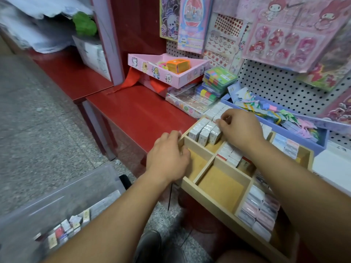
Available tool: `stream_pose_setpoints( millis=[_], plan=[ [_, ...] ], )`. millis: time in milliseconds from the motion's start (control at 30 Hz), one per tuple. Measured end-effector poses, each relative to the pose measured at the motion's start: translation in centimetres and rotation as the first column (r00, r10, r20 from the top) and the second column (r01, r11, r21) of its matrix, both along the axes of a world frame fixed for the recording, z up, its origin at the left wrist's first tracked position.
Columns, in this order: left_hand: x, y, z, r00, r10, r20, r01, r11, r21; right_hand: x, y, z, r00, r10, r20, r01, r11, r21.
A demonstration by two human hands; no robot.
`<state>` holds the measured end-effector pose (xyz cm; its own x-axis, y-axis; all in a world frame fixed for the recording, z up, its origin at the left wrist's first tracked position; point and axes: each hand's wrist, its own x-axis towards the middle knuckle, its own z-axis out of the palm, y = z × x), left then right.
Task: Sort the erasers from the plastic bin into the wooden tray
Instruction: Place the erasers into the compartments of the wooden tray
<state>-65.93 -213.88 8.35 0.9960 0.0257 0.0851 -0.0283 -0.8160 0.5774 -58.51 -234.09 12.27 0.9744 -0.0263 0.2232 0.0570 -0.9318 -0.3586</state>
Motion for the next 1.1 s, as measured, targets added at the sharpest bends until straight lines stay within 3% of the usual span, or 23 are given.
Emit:
stream_pose_setpoints(
  millis=[133, 233, 400, 500, 667, 800, 933, 1000, 1100],
  plan=[
    [-0.5, 0.6, 0.1, 0.999, -0.037, -0.029, 0.036, 0.999, -0.04, -2.8, 0.5, 1.3, 0.996, 0.032, 0.08, -0.034, 0.999, 0.029],
    [-2.1, 2.1, 0.2, 0.998, -0.041, -0.043, 0.041, 0.999, -0.009, -6.5, 2.3, 2.4, 0.987, 0.141, 0.08, -0.15, 0.98, 0.127],
    [-7.0, 8.4, -1.2, 0.985, 0.16, 0.06, -0.158, 0.987, -0.043, -12.3, 7.6, 2.0, 0.896, 0.444, 0.0, -0.436, 0.88, 0.189],
    [-10.2, 14.0, -4.4, 0.95, 0.303, -0.072, -0.305, 0.952, -0.033, -13.3, 12.3, -0.8, 0.794, 0.594, -0.131, -0.574, 0.803, 0.161],
    [-17.2, 23.0, -11.6, 0.767, 0.555, -0.321, -0.599, 0.799, -0.049, -11.4, 20.9, -7.5, 0.623, 0.641, -0.448, -0.671, 0.732, 0.114],
    [-21.1, 27.8, -18.2, 0.599, 0.648, -0.47, -0.754, 0.654, -0.06, -8.6, 26.4, -14.5, 0.591, 0.546, -0.594, -0.657, 0.753, 0.038],
    [-21.1, 30.3, -25.1, 0.46, 0.656, -0.598, -0.854, 0.51, -0.097, -6.6, 29.2, -20.7, 0.682, 0.426, -0.594, -0.6, 0.79, -0.122],
    [-20.0, 31.1, -28.0, 0.397, 0.667, -0.631, -0.893, 0.44, -0.096, -6.1, 30.1, -23.1, 0.726, 0.376, -0.576, -0.533, 0.837, -0.125],
    [-18.1, 31.9, -31.9, 0.342, 0.683, -0.645, -0.908, 0.417, -0.04, -6.0, 30.8, -26.0, 0.773, 0.363, -0.521, -0.473, 0.876, -0.092]
  ],
)
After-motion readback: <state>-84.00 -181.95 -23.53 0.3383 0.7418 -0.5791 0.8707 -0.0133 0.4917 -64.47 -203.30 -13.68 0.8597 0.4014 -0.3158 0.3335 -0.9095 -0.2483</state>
